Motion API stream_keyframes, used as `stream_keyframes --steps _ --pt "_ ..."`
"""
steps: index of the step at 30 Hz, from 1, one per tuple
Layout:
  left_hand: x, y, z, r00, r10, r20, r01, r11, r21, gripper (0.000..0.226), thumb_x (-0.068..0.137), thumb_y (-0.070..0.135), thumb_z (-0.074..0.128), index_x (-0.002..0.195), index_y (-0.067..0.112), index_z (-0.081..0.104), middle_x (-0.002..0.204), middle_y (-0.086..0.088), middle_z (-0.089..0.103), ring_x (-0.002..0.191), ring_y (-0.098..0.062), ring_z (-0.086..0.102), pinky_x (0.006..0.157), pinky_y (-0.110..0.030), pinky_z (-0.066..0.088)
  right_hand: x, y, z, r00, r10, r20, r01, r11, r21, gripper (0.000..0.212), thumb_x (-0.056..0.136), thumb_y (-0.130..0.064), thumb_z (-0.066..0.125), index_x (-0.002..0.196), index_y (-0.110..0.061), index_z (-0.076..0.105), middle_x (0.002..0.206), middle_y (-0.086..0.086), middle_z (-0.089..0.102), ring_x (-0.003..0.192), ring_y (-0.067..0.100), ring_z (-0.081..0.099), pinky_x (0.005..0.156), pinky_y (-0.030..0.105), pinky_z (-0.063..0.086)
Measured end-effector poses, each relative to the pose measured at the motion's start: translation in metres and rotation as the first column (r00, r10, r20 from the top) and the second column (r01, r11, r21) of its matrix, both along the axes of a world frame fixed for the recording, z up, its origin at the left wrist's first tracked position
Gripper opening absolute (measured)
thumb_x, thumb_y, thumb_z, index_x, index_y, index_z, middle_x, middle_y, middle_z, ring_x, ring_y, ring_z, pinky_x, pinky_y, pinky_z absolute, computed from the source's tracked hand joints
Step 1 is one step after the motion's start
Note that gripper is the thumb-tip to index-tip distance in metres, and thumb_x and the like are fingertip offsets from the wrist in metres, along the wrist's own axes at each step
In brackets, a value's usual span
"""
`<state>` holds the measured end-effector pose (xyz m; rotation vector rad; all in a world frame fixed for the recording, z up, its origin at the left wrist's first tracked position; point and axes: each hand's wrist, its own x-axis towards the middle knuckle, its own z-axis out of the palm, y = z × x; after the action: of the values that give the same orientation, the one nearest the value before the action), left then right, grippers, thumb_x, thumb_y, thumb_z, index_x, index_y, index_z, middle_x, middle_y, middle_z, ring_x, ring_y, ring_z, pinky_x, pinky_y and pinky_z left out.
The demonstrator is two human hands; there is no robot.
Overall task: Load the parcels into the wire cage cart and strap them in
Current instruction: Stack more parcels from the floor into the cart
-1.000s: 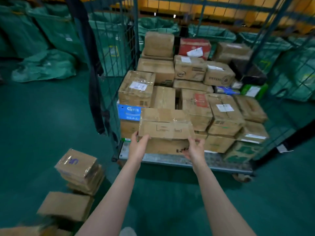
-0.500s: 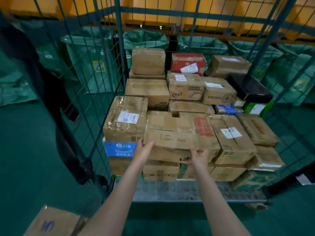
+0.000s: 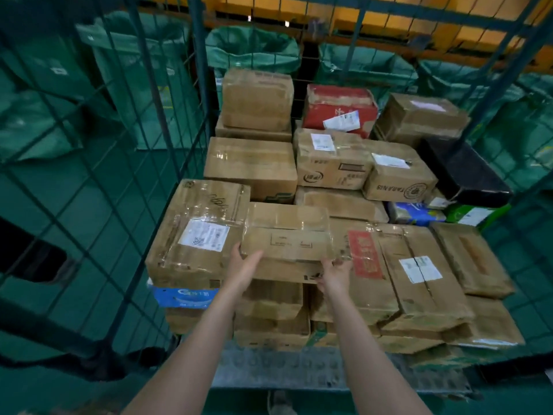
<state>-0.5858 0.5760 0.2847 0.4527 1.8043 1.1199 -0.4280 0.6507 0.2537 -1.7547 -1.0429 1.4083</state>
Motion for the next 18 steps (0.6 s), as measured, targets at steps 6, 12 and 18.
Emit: stream_keyframes --steps 6,12,18 --pt "-0.013 0.057 -0.011 0.993 0.029 -0.114 -0.039 0.995 -0.088 0.055 0.09 0.035 0.055 0.142 0.021 0.039 0.135 -0.001 0.052 0.121 -0.025 0.049 0.094 -0.031 0.038 -0.019 0.069 -0.015 0.999 0.037 -0.007 -0.038 0.993 -0.109 0.035 0.098 -0.02 0.046 0.129 -0.011 0.032 0.117 0.014 0.051 0.109 0.035 0.056 0.098 0.048 0.046" --pt "-0.035 0.097 -0.017 0.975 0.022 -0.222 -0.059 0.985 -0.162 0.063 0.081 0.049 0.053 0.138 0.024 0.043 0.133 -0.003 0.054 0.119 -0.027 0.05 0.103 -0.041 0.039 -0.044 0.118 -0.031 0.991 0.131 0.039 -0.128 0.989 -0.072 0.008 0.093 -0.021 0.052 0.093 -0.021 0.045 0.104 0.007 0.059 0.097 0.026 0.061 0.09 0.046 0.052" --pt "-0.042 0.128 -0.023 0.965 -0.048 -0.257 -0.011 0.975 -0.224 0.07 0.087 0.044 0.052 0.146 0.015 0.029 0.139 -0.007 0.047 0.127 -0.029 0.043 0.103 -0.035 0.037 -0.056 0.149 -0.034 0.978 0.206 0.031 -0.201 0.972 -0.119 0.024 0.096 -0.024 0.051 0.115 -0.012 0.041 0.109 0.007 0.056 0.105 0.025 0.059 0.097 0.042 0.049"
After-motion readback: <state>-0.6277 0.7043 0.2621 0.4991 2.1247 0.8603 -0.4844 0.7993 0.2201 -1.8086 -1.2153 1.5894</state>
